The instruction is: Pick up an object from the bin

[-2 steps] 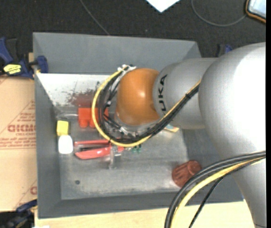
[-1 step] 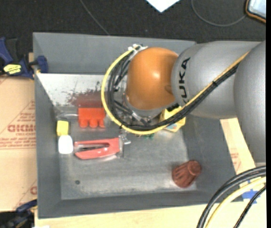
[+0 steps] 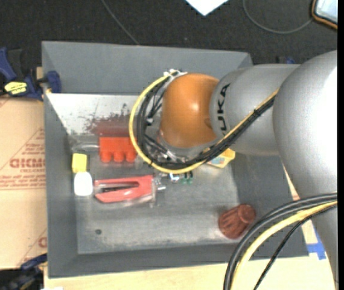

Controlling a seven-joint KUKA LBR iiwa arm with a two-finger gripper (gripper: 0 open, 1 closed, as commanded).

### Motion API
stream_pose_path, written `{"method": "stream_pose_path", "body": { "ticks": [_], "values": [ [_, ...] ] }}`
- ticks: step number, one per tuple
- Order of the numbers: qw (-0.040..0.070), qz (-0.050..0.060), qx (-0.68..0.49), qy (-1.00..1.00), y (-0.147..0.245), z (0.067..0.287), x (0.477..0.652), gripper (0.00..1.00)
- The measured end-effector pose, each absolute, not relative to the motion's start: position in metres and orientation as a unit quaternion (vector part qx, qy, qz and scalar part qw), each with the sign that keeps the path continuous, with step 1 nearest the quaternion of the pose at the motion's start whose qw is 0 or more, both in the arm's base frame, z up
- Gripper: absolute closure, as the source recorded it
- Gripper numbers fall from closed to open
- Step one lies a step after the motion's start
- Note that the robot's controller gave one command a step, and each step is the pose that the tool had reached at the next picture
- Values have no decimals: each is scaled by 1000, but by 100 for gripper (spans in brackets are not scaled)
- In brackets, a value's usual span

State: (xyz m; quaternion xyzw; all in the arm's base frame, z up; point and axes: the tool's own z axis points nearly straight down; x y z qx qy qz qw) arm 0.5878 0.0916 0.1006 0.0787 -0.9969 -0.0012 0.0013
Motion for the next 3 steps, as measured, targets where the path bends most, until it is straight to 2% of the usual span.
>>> {"method": "stream_pose_path", "body": {
  "ticks": [1,2,3],
  "values": [
    [-11,-3,134,-991,116,71,581,0],
    [-8,-4,106,-994,114,72,583,100],
    [-7,-4,101,-995,114,72,583,100]
  ]
}}
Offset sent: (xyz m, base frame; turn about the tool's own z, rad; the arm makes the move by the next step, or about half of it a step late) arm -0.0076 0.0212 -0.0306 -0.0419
